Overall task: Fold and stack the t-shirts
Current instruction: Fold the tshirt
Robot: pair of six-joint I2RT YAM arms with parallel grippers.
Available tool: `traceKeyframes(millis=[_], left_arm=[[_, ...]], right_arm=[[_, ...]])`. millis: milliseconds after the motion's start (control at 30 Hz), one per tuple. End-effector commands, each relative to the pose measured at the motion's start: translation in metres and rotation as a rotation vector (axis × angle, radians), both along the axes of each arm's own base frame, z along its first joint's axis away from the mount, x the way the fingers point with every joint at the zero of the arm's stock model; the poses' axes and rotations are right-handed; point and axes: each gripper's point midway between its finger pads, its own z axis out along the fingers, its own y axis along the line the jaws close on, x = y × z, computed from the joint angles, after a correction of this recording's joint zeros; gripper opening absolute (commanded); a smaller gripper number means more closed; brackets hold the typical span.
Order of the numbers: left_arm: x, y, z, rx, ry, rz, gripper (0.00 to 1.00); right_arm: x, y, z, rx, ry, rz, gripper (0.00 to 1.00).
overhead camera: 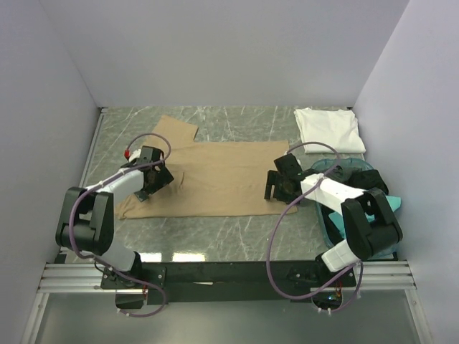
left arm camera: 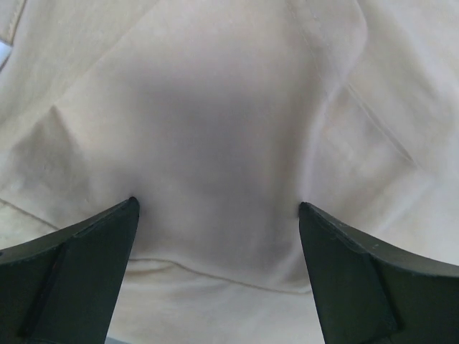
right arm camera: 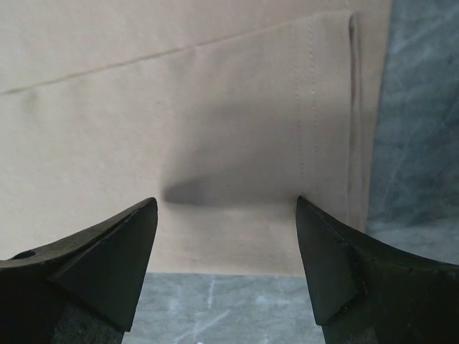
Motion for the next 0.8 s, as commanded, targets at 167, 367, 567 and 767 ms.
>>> traceKeyframes(millis=[167,367,567,767], left_arm=[[-0.044,0.005,-0.009,-0.027,0.020,0.056,0.99],[-0.074,0.009,-0.011,-0.047,0.020,0.111,0.99],[-0.093,0.020,-0.007,-0.035,-0.002,0.186,0.99],[-0.102,0.017,-0.006,-0.067,-0.012,0.206,0.99]], right_arm=[[-0.015,-0.001,-0.008,-0.009,0.019,-0.014,0.84],[-0.052,-0.006,-0.011,-0.016,0.063,-0.023,0.84],[-0.087,-0.006,-0.004,0.045,0.057,-0.063,0.84],[-0.109,-0.002,-0.006,0.094,0.065,-0.058,0.84]])
